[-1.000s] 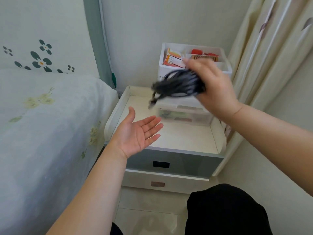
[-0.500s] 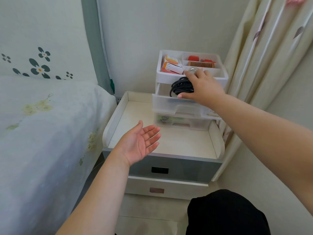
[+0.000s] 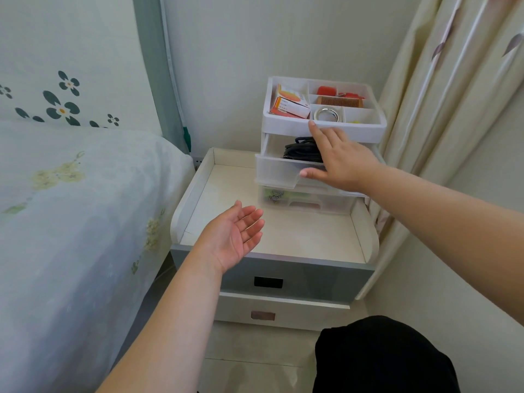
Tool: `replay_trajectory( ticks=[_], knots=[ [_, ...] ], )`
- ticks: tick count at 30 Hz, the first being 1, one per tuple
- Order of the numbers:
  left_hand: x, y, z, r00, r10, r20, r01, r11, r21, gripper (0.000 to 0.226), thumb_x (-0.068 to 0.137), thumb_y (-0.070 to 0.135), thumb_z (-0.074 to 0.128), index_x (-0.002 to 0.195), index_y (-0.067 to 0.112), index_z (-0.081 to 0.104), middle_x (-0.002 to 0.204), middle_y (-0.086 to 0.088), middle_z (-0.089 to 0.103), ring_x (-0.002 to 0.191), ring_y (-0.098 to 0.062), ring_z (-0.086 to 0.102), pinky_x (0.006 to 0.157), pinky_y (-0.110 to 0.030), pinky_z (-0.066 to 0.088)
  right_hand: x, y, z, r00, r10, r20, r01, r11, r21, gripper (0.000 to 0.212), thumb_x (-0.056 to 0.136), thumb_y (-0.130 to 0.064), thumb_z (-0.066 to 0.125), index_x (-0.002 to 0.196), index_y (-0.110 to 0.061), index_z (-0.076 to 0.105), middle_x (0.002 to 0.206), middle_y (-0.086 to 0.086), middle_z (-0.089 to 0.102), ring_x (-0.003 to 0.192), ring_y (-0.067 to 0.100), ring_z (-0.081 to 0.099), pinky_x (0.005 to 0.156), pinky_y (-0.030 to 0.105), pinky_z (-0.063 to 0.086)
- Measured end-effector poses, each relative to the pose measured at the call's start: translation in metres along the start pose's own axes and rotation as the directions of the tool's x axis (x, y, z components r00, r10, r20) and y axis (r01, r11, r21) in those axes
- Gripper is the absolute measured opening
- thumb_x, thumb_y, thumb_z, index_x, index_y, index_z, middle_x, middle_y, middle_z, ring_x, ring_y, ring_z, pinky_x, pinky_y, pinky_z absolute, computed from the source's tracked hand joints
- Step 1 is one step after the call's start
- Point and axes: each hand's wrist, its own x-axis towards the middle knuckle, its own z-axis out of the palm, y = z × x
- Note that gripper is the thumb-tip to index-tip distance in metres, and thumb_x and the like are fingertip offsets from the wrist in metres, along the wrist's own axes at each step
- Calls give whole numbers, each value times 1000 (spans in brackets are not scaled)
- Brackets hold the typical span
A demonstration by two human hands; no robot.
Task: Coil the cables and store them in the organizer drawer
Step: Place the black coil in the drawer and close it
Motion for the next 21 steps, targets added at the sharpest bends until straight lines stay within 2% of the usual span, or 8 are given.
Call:
replay_trajectory(
  ticks=[3,6,10,12,14,17,19,21],
  knots=[
    [0,-1,2,1000,7,0,-7,1000,13,30,97,37,50,105,11,63,84,0,73,67,-13,70,54,-24,55,-4,2,1,1000,-14,14,16,993,-116,77,92,-59,34,149,-11,13,158,7,17,146,26,14,111,44,31],
    [1,-3,3,1000,11,-4,-11,999,30,30,97,37,50,105,11,63,85,-1,73,68,-13,70,55,-24,56,-1,-1,-4,999,-14,43,21,986,-163,67,96,-51,35,148,-12,21,157,6,21,144,26,20,113,43,25],
    [1,-3,5,1000,18,-9,-17,998,54,30,97,37,50,106,11,63,87,-1,73,69,-14,70,55,-25,56,3,-4,-7,994,16,107,-13,999,-32,58,97,-51,34,143,-17,36,146,4,42,133,26,37,103,43,39],
    [2,-3,5,1000,21,-12,-20,998,63,30,97,37,50,106,11,63,87,-2,73,70,-14,70,56,-26,56,4,-2,-7,996,39,86,-47,995,91,52,97,-51,33,135,-18,47,132,7,56,120,27,49,94,42,45],
    [2,-3,5,999,29,-15,-28,997,72,30,97,37,50,106,11,63,88,-2,73,70,-14,70,57,-26,56,7,1,-8,992,113,59,-122,978,169,48,96,-51,38,129,-18,48,122,9,61,106,29,56,84,40,49],
    [3,-2,4,999,37,-22,-35,996,81,29,97,36,50,105,11,63,87,-2,74,70,-14,70,57,-26,57,8,3,-10,983,121,140,-150,965,216,66,83,-65,49,128,-18,47,124,4,60,107,27,58,84,39,49],
    [4,-1,4,999,44,-32,-41,995,86,29,97,36,50,105,11,63,86,-1,74,69,-14,71,57,-26,57,7,1,-9,984,82,161,-100,989,105,71,82,-65,50,133,-16,46,132,1,57,116,24,55,94,41,46],
    [5,0,4,998,53,-40,-49,994,93,29,97,36,51,105,11,64,87,-1,74,70,-14,71,56,-26,56,7,0,0,992,45,116,-32,993,-113,59,94,-52,42,137,-11,41,134,1,56,123,23,52,109,48,28]
  ],
)
